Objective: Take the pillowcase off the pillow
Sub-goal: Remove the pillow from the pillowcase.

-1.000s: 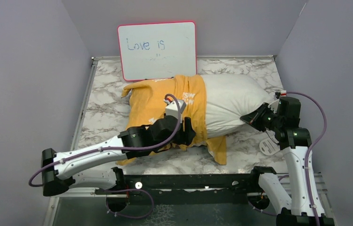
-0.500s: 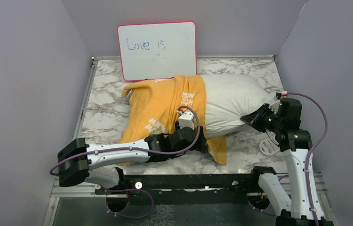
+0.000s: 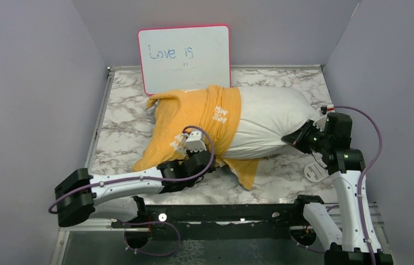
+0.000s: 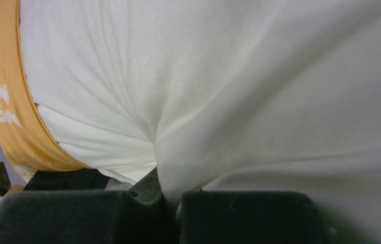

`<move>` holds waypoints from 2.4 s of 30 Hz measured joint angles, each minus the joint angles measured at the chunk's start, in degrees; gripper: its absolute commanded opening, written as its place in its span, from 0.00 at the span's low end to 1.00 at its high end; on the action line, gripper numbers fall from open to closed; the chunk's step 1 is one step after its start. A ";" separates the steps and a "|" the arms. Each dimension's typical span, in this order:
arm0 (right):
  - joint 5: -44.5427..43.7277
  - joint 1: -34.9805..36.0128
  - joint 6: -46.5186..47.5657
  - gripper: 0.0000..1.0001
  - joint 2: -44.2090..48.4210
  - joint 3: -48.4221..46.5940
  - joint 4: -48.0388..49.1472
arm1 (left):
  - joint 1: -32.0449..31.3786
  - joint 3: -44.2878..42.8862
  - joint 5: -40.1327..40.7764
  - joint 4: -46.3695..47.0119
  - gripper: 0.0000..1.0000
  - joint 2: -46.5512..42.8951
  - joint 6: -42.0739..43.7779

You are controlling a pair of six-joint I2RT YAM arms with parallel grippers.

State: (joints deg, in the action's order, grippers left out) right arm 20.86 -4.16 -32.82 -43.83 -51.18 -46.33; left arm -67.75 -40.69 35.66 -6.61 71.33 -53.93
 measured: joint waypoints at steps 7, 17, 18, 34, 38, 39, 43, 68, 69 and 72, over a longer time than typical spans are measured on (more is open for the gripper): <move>0.13 0.35 2.58 0.00 -1.18 -0.07 0.48 | 0.13 10.86 -0.48 -2.21 0.28 -18.18 -4.52; -11.74 -0.02 -3.98 0.06 1.05 3.67 1.42 | 1.03 -1.53 -12.81 -7.91 0.83 -23.04 8.02; -11.80 -0.15 -4.83 0.07 1.60 4.31 1.36 | 1.05 -5.05 -13.49 -8.59 0.83 -22.45 9.29; -1.79 -0.61 -1.33 0.34 8.92 5.84 -5.62 | 26.32 -42.75 -26.56 -21.57 0.78 16.57 26.73; 3.19 -0.63 -0.02 0.51 7.69 1.27 -7.37 | 28.33 -42.03 -30.03 -21.57 0.41 19.96 29.31; 4.52 -0.63 0.42 0.53 7.45 -0.50 -7.15 | 28.30 -40.85 -30.58 -20.70 0.31 19.21 29.92; 8.70 -0.63 1.38 0.58 7.56 -5.81 -2.73 | 28.30 -34.23 -32.46 -18.16 0.02 14.84 30.51; 14.56 -0.79 -2.32 0.42 -21.33 9.18 28.70 | 32.76 -25.16 -16.61 -26.80 0.78 -6.23 30.51; 14.56 -0.79 -2.25 0.42 -21.22 9.18 28.92 | 33.14 -26.80 -17.03 -26.60 0.82 -5.05 31.26; 14.60 -0.81 -1.66 0.42 -21.07 9.11 28.94 | 33.57 -33.16 -19.74 -26.23 0.90 0.31 33.66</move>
State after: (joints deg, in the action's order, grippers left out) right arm 35.46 -4.97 -34.48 -64.90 -42.06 -17.39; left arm -34.17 -73.84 15.92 -32.84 71.64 -20.27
